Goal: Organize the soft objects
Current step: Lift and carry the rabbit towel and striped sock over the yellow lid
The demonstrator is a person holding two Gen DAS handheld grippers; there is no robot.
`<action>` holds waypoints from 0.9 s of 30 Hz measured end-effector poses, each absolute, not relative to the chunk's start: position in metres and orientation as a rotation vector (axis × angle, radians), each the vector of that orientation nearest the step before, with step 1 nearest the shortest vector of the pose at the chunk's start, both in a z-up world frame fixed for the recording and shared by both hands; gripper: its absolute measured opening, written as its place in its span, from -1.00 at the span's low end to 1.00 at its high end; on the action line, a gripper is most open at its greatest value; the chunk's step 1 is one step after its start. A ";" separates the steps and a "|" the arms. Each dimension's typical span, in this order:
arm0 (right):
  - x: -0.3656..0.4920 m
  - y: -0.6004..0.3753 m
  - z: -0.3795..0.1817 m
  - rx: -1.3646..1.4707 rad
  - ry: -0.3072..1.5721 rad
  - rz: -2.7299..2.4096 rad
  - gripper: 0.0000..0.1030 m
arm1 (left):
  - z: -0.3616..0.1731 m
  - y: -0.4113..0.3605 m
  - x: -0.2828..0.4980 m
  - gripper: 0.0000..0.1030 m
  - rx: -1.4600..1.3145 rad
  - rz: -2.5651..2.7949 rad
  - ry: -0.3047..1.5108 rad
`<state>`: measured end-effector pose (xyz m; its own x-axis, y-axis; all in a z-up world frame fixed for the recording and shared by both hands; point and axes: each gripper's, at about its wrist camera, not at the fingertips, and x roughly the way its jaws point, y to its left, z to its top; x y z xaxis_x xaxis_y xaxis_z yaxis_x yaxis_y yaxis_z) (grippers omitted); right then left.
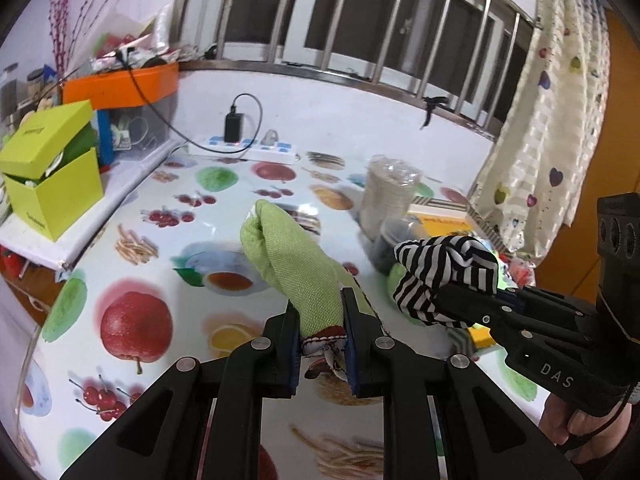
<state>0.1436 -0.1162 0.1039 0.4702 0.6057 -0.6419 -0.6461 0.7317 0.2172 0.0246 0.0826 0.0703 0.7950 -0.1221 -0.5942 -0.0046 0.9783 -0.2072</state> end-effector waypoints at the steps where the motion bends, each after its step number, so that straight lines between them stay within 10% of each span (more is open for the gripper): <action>1: 0.143 -0.119 0.105 -0.056 0.760 0.764 -0.77 | 0.072 0.079 0.023 -0.68 -0.199 -0.072 0.648; 27: 0.136 -0.191 0.112 0.015 0.735 0.637 -0.77 | 0.085 0.006 0.029 -0.68 -0.134 -0.236 0.645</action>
